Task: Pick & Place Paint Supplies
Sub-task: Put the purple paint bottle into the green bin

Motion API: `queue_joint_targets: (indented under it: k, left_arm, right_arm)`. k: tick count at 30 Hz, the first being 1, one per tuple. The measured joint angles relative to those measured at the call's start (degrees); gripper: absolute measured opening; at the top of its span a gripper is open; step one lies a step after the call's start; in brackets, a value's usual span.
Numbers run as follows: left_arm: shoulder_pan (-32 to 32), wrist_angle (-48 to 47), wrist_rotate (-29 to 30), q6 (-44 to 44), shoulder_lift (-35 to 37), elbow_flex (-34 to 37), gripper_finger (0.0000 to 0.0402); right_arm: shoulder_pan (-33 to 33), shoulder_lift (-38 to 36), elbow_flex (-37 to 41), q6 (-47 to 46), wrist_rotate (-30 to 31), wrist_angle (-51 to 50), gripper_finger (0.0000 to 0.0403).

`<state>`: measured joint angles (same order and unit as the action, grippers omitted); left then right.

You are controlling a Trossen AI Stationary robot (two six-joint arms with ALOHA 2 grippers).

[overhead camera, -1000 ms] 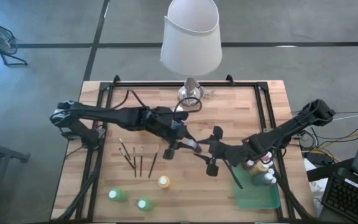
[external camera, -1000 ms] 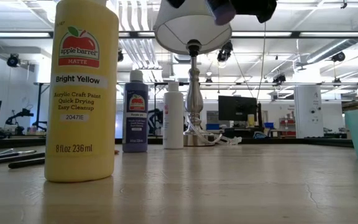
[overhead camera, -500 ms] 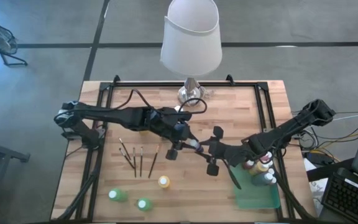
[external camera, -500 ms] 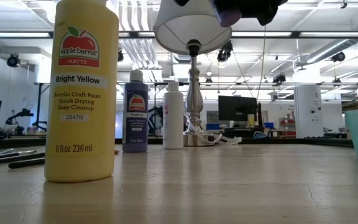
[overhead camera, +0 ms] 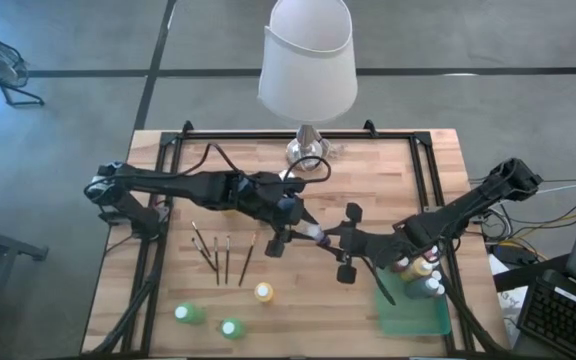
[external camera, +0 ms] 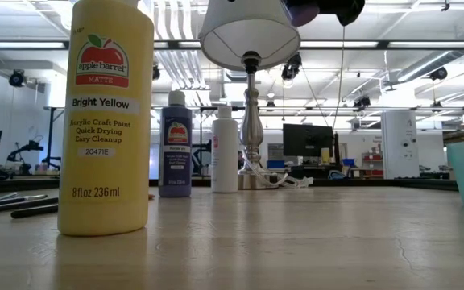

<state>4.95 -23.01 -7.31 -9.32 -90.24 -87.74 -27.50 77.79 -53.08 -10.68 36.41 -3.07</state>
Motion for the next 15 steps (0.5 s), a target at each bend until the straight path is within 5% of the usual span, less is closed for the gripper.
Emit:
queue_joint_targets:
  k: [10,15]
  left_arm:
    - [0.5,-8.3,6.3,3.1,7.1,1.1,0.0239]
    - [1.6,17.1,6.4,4.5,11.1,17.7,0.0240]
  right_arm:
    - [-5.6,-3.7,0.1,0.8,6.4,-2.6,0.0127]
    - [-8.3,-4.1,0.1,2.1,11.2,-2.3,0.0122]
